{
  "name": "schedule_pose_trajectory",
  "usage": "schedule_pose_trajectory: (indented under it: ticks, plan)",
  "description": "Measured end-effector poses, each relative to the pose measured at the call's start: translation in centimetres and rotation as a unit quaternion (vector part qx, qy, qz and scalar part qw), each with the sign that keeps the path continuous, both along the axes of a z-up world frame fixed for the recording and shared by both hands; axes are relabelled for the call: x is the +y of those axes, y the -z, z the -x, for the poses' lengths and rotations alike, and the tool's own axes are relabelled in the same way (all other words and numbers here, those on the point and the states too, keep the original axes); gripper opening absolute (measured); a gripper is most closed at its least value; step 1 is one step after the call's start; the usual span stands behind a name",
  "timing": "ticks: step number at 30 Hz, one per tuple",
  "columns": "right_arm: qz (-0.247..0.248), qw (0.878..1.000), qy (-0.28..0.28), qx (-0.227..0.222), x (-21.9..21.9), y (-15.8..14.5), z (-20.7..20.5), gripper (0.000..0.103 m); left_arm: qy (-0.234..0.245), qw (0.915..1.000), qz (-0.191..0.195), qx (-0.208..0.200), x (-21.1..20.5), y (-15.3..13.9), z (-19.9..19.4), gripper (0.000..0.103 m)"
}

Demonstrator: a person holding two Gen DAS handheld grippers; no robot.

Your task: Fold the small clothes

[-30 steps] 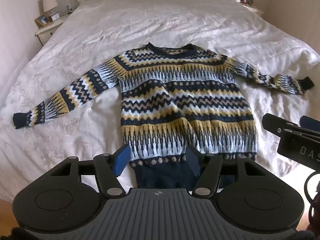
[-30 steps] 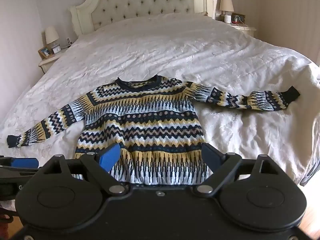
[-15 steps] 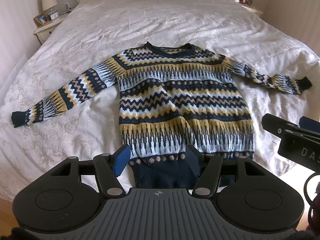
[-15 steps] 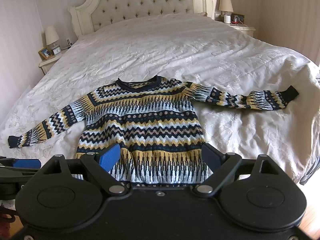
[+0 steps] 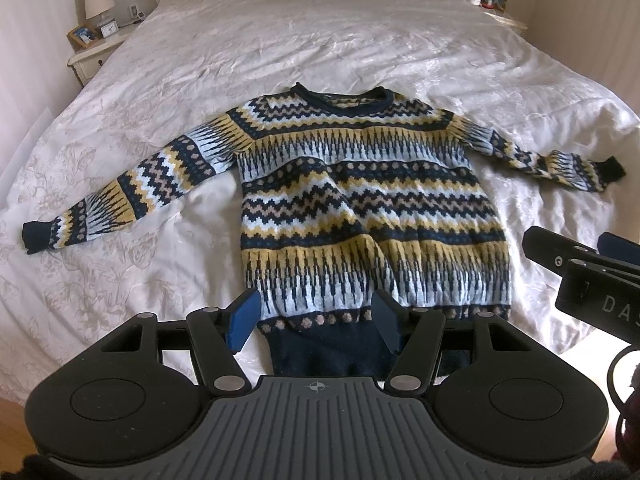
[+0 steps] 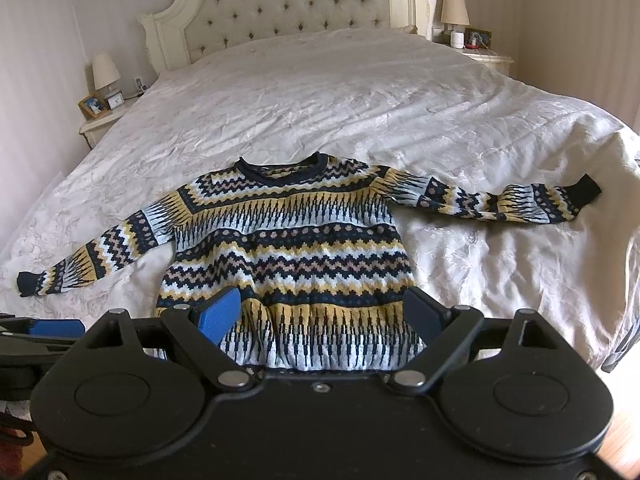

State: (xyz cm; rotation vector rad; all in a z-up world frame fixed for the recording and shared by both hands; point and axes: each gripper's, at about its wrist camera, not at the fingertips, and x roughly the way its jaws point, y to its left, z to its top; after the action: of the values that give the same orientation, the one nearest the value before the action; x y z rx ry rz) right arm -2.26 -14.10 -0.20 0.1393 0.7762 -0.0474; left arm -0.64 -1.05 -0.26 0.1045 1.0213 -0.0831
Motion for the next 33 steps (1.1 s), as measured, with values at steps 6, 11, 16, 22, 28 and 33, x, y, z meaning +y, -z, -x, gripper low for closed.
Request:
schedule_pose_trajectory:
  ticks: [6,11,16,22,28,33]
  plan:
    - [0.002,1.0,-0.005,0.002,0.7,0.0,-0.7,0.089,-0.001,1.0,0.002,0.001,0.3,0.1,-0.3,0.06]
    - [0.004,1.0,-0.007,0.003,0.8,0.1,-1.2,0.089,-0.001,1.0,0.004,0.001,0.5,0.3,-0.5,0.06]
    - [0.004,1.0,-0.006,0.003,0.9,0.1,-1.2,0.089,-0.002,1.0,0.006,0.002,0.7,0.5,-0.8,0.06]
    - [0.006,1.0,-0.009,0.004,1.3,0.2,-1.7,0.089,-0.003,1.0,0.007,0.002,0.9,0.7,-1.1,0.06]
    - [0.01,1.0,-0.013,0.004,1.7,0.3,-2.3,0.089,-0.006,0.9999,0.011,0.004,1.2,1.0,-1.8,0.06]
    - [0.011,1.0,-0.013,0.004,1.7,0.2,-2.5,0.089,-0.005,0.9999,0.012,0.004,1.3,1.0,-2.0,0.06]
